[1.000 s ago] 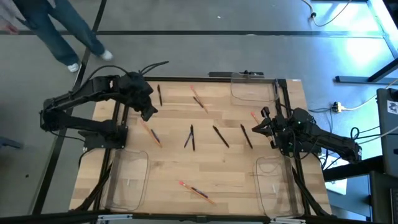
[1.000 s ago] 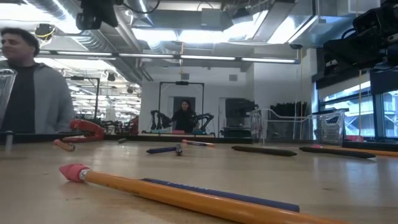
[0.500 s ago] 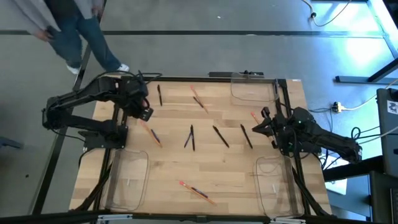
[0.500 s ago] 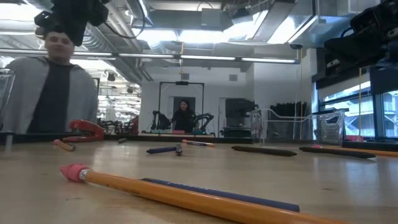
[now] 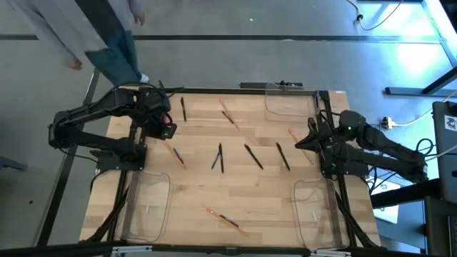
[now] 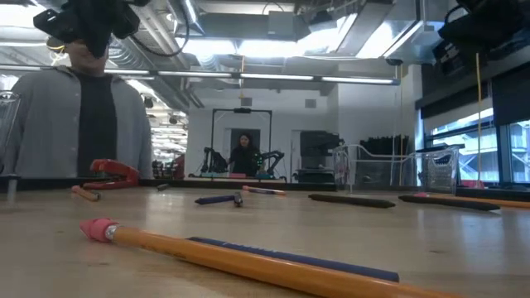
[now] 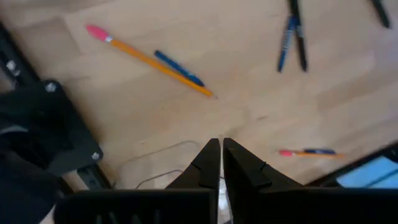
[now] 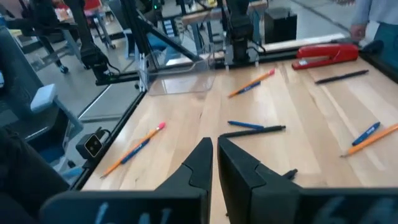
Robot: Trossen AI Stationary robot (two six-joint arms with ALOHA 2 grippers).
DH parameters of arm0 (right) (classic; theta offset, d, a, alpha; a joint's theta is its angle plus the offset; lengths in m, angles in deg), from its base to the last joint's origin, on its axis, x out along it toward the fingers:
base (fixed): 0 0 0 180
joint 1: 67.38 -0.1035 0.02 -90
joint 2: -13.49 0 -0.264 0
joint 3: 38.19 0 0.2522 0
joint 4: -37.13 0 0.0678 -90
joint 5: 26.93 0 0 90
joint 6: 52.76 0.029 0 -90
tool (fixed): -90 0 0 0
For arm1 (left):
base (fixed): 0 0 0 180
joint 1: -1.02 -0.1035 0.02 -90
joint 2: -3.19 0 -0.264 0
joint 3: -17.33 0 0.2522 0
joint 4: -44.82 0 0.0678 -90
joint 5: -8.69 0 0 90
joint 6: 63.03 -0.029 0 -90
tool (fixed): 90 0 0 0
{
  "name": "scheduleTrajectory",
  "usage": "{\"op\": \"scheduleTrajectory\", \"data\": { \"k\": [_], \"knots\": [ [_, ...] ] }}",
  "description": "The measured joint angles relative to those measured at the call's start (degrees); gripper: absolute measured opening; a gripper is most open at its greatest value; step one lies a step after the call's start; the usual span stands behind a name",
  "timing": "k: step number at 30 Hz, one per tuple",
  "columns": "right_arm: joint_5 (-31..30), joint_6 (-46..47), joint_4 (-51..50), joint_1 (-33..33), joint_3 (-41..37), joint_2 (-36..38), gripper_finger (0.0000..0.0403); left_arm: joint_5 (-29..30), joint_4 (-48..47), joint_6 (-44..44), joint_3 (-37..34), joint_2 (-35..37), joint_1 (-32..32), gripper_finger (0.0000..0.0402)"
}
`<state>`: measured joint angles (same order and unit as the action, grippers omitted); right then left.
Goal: Sort crayons/erasers/pens/pencils in bins
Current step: Put the yellow pencil into the bottom left transparent bin
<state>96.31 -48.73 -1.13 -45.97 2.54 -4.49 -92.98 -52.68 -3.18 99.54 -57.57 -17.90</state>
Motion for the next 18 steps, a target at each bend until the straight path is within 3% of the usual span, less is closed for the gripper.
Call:
{"op": "scheduleTrajectory", "data": {
  "k": [6,18],
  "knots": [
    [0.0,-0.1,-0.4,0.0,3.6,-7.3,0.0028,0.1,-0.2,5.6,-4.4,0.0,0.0,0.004],
    [-0.3,-2.0,-2.9,0.0,16.7,-22.2,0.0028,2.1,1.0,10.6,-9.0,0.0,0.0,0.0038]
  ]
}}
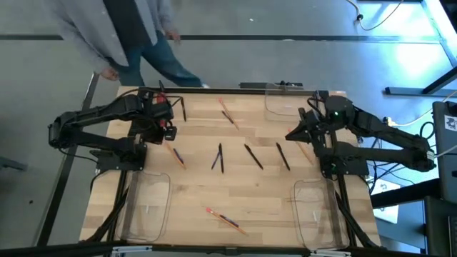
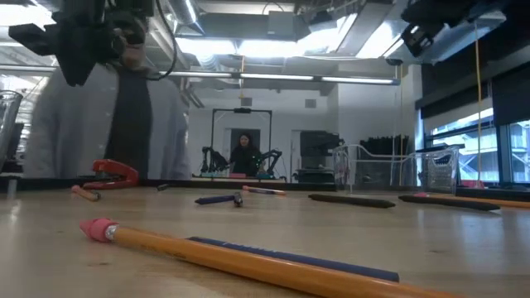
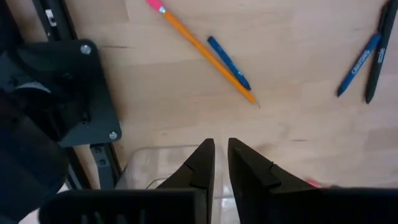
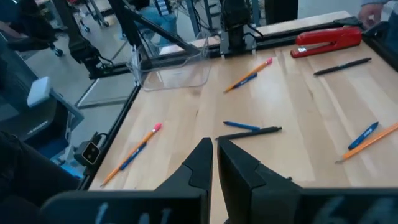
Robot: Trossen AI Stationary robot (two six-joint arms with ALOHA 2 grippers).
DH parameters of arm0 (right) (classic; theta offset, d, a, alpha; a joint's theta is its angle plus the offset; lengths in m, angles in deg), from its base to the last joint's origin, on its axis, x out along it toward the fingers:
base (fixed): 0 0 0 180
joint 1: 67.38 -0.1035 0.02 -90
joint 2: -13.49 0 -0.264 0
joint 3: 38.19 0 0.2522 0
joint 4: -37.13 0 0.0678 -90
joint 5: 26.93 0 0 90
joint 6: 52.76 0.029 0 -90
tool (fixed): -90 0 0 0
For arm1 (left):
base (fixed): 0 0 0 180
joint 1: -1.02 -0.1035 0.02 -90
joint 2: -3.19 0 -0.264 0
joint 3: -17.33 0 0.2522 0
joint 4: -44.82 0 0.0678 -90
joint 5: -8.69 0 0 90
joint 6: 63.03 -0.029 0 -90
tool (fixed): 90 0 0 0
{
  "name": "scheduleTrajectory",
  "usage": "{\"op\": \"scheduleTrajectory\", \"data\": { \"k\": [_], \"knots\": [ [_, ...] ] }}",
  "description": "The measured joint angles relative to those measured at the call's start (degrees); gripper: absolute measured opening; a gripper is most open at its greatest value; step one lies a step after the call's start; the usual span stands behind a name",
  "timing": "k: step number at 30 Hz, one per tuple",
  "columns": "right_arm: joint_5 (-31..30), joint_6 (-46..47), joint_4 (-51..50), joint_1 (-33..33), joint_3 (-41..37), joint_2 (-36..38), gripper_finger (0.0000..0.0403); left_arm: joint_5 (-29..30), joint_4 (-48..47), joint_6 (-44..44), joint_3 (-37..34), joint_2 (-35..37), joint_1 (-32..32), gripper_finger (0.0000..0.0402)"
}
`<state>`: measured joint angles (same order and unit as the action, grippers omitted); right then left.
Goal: Sort crayons/erasers/pens/pencils in bins
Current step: Put the yellow pencil into the bottom left transparent bin
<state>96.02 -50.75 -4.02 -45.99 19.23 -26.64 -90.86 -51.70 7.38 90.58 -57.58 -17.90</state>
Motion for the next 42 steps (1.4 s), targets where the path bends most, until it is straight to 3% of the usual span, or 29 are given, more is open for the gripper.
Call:
{"op": "scheduleTrajectory", "data": {
  "k": [12,21,29,35,39,42],
  "knots": [
    [-1.0,-3.9,0.1,0.0,8.8,-14.1,0.0028,4.4,4.4,1.0,-4.5,0.0,0.0,0.0038],
    [-0.9,-4.0,0.2,0.0,9.7,-15.5,0.0028,0.7,4.3,0.9,-8.9,0.0,0.0,0.0035],
    [-0.9,-4.2,0.2,0.0,9.7,-15.5,0.0028,-0.9,6.6,-0.8,-9.1,0.0,0.0,0.0003],
    [-0.9,-4.2,0.2,0.0,9.7,-15.5,0.0028,-0.5,6.8,0.4,-9.1,0.0,0.0,0.0037],
    [-0.9,-4.2,0.2,0.0,9.7,-15.5,0.0028,0.0,6.8,6.9,-9.1,0.0,-0.7,0.0068],
    [-0.9,-4.2,0.1,0.0,9.7,-15.5,0.0028,3.6,6.8,11.7,-9.1,0.0,-1.3,0.0081]
  ]
}}
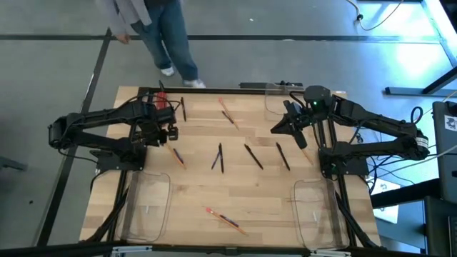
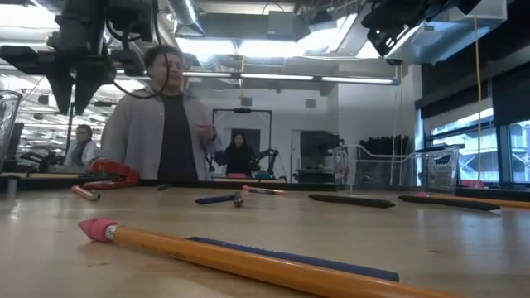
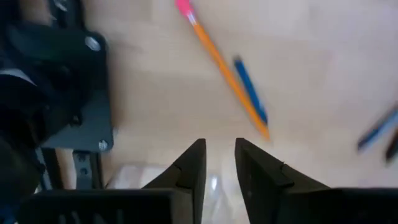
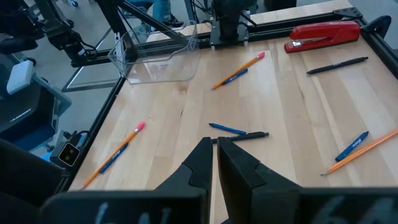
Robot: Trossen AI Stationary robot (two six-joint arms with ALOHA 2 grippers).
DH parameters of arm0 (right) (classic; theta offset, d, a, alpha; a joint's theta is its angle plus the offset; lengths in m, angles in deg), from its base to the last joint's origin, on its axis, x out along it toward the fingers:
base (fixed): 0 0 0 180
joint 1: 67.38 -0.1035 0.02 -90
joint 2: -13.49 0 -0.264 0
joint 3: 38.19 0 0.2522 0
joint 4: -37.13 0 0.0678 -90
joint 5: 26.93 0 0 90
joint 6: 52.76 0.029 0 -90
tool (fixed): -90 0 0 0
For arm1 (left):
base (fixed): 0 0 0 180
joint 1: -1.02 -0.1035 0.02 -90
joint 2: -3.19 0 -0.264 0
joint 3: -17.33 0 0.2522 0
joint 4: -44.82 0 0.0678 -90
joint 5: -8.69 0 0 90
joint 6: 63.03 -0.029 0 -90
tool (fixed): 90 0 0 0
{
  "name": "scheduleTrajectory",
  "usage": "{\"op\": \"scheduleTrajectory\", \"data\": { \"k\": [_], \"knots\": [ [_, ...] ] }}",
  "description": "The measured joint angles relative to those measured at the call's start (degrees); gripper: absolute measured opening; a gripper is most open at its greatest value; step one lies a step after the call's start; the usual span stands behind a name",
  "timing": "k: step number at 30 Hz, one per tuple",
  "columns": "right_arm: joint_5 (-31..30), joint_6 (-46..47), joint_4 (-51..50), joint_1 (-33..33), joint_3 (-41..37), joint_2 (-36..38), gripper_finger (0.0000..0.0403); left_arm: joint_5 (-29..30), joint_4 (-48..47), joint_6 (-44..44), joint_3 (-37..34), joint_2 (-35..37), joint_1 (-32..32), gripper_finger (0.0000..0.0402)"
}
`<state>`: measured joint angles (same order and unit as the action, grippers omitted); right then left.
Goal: Sort crayons/erasers/pens/pencils in bins
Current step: Put the yellow pencil into the bottom left transparent bin
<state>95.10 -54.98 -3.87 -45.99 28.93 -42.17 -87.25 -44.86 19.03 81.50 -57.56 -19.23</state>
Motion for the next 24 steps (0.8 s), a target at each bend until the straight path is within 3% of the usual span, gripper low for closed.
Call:
{"op": "scheduleTrajectory", "data": {
  "k": [5,10,14,24],
  "knots": [
    [0.0,0.0,0.0,0.0,0.0,0.0,0.0028,4.6,2.1,8.5,-0.4,-0.4,0.0,0.0082],
    [0.0,0.0,0.0,0.0,0.0,0.0,0.0028,5.4,10.0,9.3,-5.2,-0.8,0.1,0.0083],
    [0.0,0.0,0.0,0.0,0.0,0.0,0.0028,9.6,13.6,12.3,-9.0,-0.8,0.0,0.0083],
    [-0.9,-1.3,0.0,0.0,0.0,0.0,0.0028,12.5,18.6,13.6,-15.9,-0.8,0.0,0.008]
  ]
}}
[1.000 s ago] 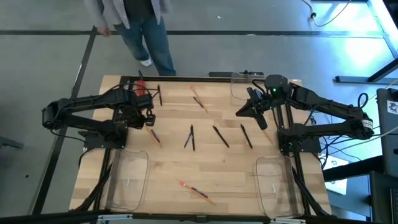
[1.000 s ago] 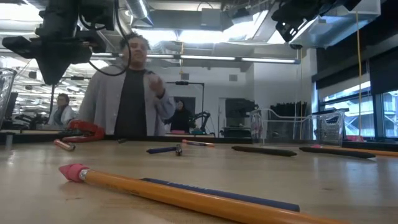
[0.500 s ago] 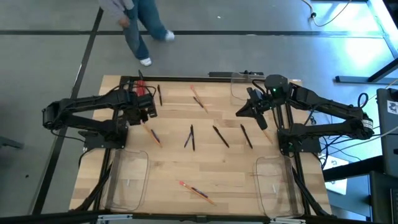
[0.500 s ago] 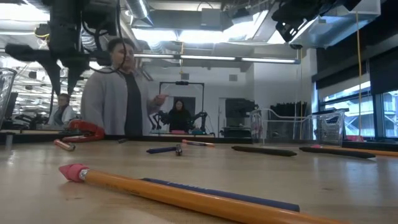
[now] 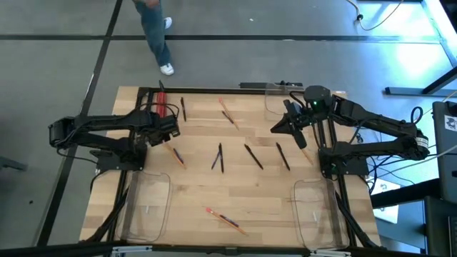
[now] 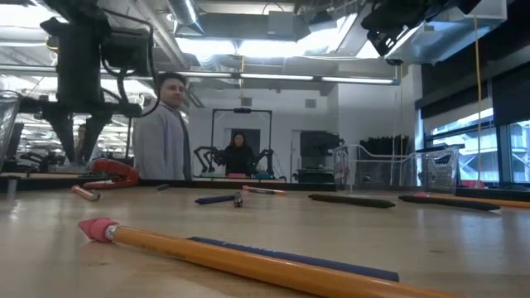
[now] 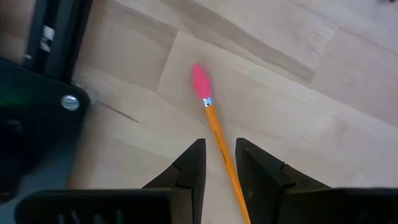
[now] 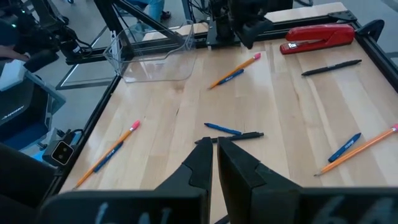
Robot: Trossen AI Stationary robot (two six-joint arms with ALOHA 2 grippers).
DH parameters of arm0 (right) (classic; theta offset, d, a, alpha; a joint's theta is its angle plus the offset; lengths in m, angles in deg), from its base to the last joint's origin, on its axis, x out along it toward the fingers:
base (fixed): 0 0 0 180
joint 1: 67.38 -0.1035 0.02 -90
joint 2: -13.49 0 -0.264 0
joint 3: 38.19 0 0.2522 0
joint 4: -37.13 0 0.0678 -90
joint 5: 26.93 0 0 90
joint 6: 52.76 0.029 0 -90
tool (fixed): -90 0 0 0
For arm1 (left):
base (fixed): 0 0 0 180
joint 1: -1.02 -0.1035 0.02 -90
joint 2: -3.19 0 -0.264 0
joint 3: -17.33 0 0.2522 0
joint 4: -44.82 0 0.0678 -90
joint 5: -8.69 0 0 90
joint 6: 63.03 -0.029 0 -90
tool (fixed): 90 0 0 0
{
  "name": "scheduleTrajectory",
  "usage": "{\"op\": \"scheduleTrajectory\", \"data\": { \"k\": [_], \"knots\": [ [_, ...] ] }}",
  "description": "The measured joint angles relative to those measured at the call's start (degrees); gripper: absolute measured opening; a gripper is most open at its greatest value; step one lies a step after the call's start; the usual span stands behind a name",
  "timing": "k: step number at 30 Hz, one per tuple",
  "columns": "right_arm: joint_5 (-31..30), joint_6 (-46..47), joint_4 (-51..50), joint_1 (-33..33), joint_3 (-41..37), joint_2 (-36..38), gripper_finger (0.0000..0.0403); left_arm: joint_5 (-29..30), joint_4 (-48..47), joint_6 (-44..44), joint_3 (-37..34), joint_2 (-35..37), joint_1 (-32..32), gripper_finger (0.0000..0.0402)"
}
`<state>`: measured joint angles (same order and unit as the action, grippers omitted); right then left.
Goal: Sort crayons/erasers/pens/pencils in bins
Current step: Put the yellow pencil into the bottom left transparent bin
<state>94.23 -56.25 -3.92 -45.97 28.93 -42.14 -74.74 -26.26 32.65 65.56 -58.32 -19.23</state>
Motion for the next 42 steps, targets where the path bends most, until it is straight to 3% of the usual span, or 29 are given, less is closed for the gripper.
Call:
{"op": "scheduleTrajectory", "data": {
  "k": [7,17,42],
  "knots": [
    [-0.1,0.0,0.0,0.0,0.0,0.0,0.0028,2.3,5.9,2.8,-5.2,0.0,0.0,0.008],
    [-0.1,0.0,0.0,0.0,0.0,0.0,0.0028,7.3,6.6,4.3,-6.0,0.0,-1.5,0.008],
    [-0.1,0.0,0.0,0.0,0.0,0.0,0.0028,5.4,10.3,4.7,-6.0,-9.1,-2.1,0.008]
  ]
}}
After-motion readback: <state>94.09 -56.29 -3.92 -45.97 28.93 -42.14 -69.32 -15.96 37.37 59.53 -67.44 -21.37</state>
